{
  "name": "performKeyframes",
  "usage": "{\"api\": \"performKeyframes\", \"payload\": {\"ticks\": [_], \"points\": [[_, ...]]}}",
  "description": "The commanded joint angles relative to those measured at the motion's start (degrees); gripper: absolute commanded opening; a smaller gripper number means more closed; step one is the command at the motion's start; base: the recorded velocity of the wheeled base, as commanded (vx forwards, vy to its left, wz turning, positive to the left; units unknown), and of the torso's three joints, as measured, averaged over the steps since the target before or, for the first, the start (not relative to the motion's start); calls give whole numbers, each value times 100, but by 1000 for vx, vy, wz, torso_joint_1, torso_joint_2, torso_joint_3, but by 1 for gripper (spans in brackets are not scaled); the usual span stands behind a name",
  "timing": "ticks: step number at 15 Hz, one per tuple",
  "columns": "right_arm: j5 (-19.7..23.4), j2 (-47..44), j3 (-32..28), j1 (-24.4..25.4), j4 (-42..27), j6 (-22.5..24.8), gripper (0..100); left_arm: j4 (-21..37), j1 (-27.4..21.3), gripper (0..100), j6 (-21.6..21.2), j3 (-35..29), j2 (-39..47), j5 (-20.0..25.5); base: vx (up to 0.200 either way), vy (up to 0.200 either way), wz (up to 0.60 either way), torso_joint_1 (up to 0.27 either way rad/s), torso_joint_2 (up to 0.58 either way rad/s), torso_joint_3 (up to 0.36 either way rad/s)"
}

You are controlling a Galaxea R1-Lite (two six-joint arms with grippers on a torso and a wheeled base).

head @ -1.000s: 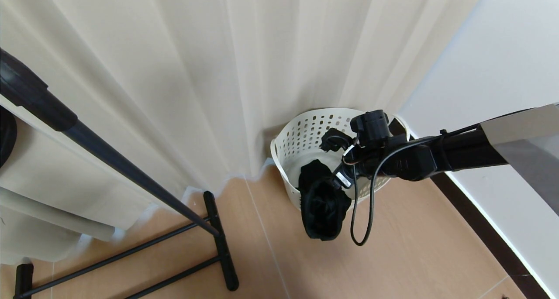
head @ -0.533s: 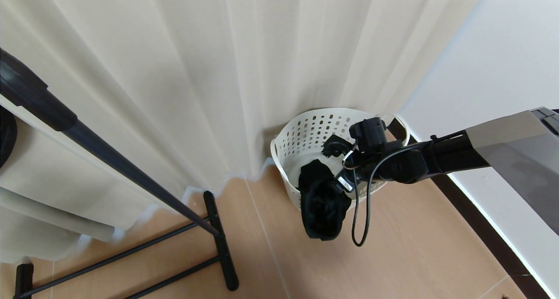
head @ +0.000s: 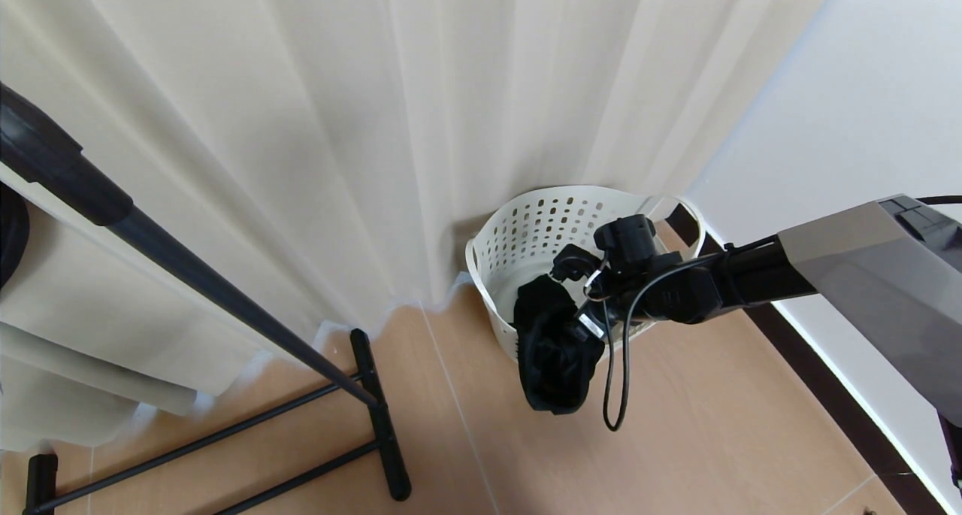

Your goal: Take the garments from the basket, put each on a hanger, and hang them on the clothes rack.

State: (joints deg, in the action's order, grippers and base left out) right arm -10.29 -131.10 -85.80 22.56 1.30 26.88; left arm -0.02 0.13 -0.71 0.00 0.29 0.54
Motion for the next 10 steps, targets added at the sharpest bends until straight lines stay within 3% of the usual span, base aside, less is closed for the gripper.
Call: {"api": "performKeyframes", "payload": {"ticks": [1, 10], "points": [[1, -83, -86, -6, 1, 1, 100, -6, 4, 100, 0, 0, -3, -1, 0, 0, 0, 0, 0, 0], [1, -302, -262, -68, 10, -7, 100, 2, 4, 100, 0, 0, -3, -1, 0, 0, 0, 0, 0, 0]]}}
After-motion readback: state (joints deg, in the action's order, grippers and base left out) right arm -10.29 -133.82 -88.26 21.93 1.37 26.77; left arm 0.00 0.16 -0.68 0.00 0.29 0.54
